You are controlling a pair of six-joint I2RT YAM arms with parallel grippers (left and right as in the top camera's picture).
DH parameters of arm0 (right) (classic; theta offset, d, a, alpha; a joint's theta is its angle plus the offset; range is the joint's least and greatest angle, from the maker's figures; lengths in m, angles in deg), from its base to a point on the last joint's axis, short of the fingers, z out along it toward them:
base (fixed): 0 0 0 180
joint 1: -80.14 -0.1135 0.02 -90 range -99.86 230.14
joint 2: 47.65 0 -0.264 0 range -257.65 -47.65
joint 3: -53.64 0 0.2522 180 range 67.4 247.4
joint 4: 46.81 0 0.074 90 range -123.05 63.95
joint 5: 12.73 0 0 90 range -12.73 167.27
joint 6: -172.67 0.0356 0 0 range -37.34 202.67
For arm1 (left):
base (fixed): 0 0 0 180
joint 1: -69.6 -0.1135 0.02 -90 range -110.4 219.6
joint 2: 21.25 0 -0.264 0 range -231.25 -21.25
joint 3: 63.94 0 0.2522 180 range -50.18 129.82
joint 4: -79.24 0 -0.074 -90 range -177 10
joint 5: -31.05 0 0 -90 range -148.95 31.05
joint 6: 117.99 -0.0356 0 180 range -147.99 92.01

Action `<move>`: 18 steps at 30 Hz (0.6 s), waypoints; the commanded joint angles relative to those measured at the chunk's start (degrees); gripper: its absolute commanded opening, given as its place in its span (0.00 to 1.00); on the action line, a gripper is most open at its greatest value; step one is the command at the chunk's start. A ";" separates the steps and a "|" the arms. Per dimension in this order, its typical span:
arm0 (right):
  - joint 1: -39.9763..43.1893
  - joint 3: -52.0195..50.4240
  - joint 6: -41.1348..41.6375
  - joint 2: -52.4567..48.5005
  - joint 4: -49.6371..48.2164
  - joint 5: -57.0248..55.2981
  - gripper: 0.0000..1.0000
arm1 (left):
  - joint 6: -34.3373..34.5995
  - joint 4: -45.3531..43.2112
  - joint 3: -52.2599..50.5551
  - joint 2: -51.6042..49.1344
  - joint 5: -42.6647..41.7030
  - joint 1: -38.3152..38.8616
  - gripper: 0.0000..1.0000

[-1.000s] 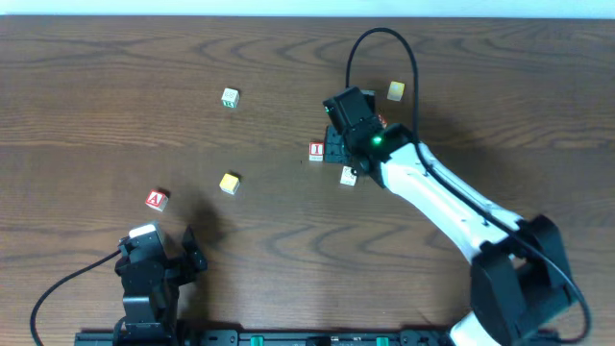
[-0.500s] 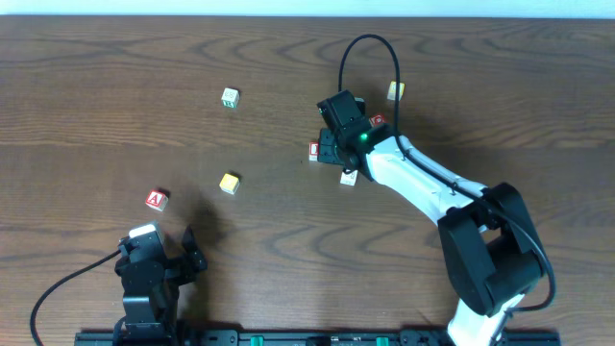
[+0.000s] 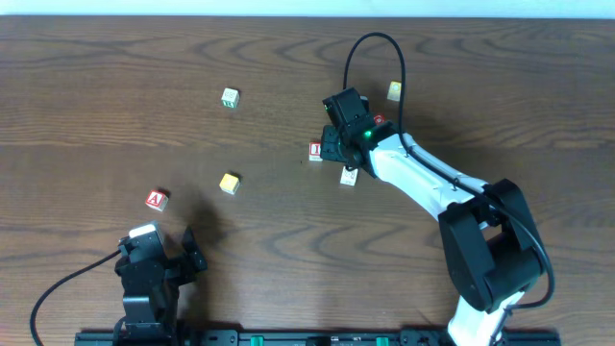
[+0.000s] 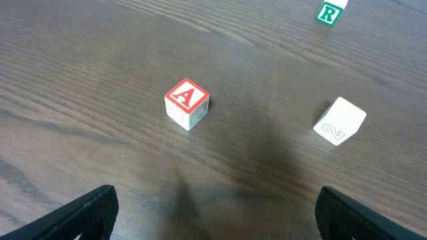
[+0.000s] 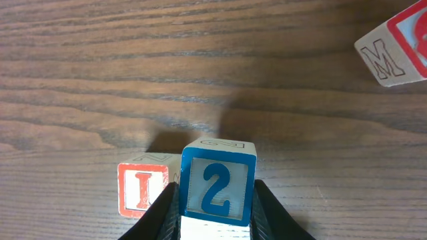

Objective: Spell out Ai2
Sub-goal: 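Set the '2' block down beside the 'I' block and release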

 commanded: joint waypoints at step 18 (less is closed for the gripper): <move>0.11 0.07 -1.16 -1.22 1.14 1.60 0.01 | -0.37 0.11 -0.55 0.31 0.02 0.04 0.95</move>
